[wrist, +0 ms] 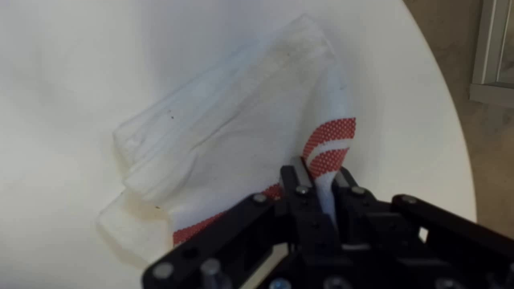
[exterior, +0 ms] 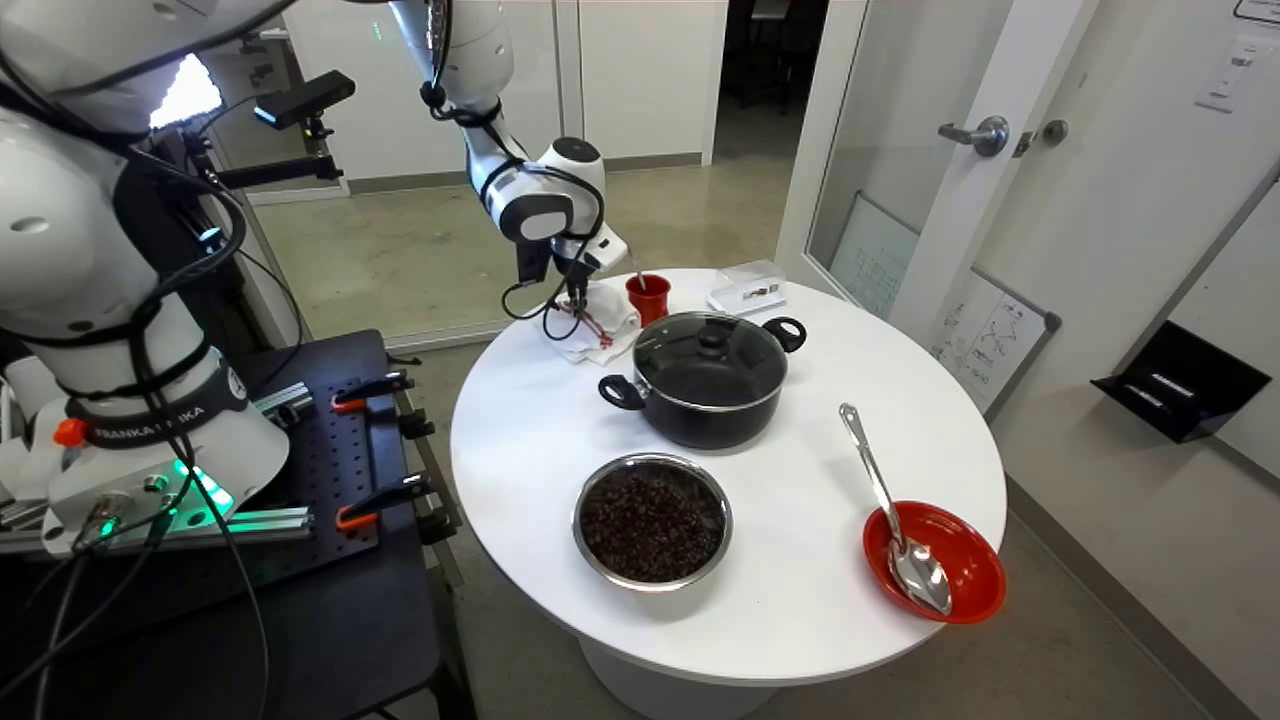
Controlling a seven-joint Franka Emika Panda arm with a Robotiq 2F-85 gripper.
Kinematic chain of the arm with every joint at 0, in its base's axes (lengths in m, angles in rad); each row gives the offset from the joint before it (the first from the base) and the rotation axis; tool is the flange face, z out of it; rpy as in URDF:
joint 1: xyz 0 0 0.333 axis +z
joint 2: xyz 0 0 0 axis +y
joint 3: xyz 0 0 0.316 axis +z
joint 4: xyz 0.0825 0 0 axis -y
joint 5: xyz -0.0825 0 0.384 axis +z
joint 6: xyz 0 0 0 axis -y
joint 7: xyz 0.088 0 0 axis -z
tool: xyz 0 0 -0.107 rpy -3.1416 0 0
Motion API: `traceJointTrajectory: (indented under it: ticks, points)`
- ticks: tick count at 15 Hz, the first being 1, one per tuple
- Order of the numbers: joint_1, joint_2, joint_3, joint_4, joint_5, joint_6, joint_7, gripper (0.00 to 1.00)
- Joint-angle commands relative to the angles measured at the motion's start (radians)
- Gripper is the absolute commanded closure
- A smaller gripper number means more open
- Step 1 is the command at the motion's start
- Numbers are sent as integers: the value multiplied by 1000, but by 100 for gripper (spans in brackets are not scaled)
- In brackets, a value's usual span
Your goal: Use the towel to wipe the top of the pot
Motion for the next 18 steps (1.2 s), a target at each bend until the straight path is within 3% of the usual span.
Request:
traceJointTrajectory:
  ticks: [1, 3, 6, 10, 13, 15, 18]
  points:
    - [-59, -37, 22, -82, 45, 44, -28, 97]
    - [-82, -41, 32, -100, 49, 64, -33, 97]
    - [-164, -55, 119, -131, 70, 135, -69, 97]
    - [-390, -40, 401, -150, 111, 234, -141, 97]
    - [-517, 1, 539, -164, 83, 244, -169, 97]
    - [-539, -9, 534, -192, 80, 200, -163, 97]
    - [-517, -40, 466, -223, 92, 107, -137, 97]
